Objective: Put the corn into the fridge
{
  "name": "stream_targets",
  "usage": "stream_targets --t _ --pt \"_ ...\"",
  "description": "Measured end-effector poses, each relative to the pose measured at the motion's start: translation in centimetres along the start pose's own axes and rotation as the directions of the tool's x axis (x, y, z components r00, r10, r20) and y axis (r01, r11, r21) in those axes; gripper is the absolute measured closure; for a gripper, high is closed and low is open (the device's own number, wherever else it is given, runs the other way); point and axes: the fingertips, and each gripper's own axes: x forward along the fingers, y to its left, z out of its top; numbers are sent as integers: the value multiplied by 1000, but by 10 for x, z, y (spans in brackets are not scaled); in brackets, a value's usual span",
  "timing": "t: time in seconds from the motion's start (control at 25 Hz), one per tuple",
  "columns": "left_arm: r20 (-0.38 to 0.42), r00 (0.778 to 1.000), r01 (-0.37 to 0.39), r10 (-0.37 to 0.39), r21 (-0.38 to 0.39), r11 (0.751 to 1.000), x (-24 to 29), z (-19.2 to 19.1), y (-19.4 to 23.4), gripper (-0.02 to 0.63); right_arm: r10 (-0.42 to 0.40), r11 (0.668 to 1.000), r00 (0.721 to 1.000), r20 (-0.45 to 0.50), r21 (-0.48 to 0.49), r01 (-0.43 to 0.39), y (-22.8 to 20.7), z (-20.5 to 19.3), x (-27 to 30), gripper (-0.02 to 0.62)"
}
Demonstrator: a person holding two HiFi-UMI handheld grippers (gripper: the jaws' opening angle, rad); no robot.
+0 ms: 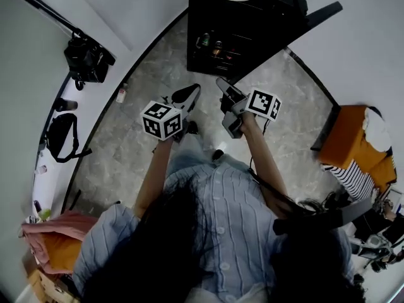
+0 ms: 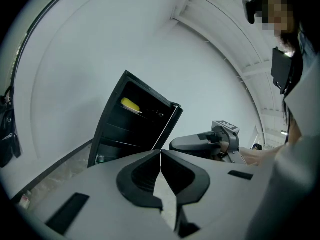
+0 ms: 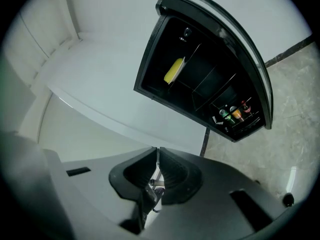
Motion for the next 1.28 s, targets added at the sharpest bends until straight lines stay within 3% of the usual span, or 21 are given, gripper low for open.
stream_targets --t 0.6,0.88,1.28 --pt "63 993 -99 96 39 994 -18 -47 -111 598 73 997 995 -66 -36 -75 -14 -42 -127 566" --pt "78 989 -131 126 62 989 -40 -78 -164 598 66 982 991 -118 -168 -85 -10 -78 -178 566" --pt "93 986 -143 140 27 989 -48 -109 -211 598 33 941 982 -184 -326 -92 -5 -109 -220 566"
